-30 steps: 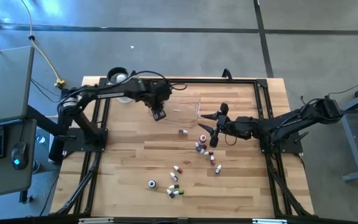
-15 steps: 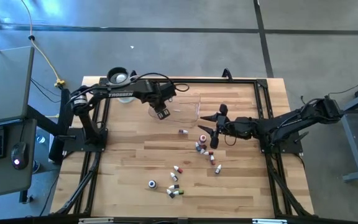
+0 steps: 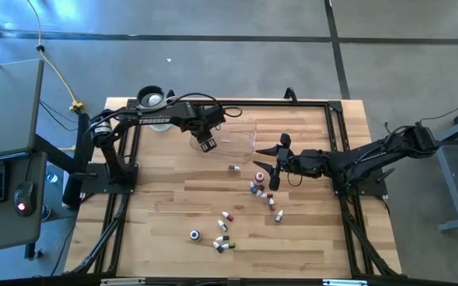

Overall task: Pick & Place food coloring
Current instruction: Put the large black food coloring bottle into the bin

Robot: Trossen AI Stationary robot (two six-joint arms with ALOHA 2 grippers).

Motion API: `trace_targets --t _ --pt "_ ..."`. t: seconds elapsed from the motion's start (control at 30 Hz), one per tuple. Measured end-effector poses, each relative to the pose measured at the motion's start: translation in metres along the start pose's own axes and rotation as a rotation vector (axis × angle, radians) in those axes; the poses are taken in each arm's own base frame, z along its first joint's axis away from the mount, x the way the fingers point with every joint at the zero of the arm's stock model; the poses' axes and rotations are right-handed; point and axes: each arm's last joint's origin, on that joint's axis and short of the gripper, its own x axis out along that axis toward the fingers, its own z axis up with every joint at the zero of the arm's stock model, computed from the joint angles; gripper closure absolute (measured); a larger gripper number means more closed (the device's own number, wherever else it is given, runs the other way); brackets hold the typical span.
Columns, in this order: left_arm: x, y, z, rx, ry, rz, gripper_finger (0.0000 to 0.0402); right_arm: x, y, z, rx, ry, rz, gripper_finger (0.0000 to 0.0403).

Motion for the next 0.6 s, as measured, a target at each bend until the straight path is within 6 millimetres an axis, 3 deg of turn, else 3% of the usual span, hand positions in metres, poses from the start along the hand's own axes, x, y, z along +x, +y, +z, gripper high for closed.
trace_targets --t 0.3,0.6 --pt "-0.0002 0.0 -0.0007 0.011 0.006 0.001 0.028 0.0 0.0005 0.0 -0.001 0.0 0.018 0.0231" --pt "-0.0014 -0.0018 -0.001 0.059 0.001 0.035 0.0217 0.0 0.0016 0.0 -0.001 0.0 0.055 0.0233"
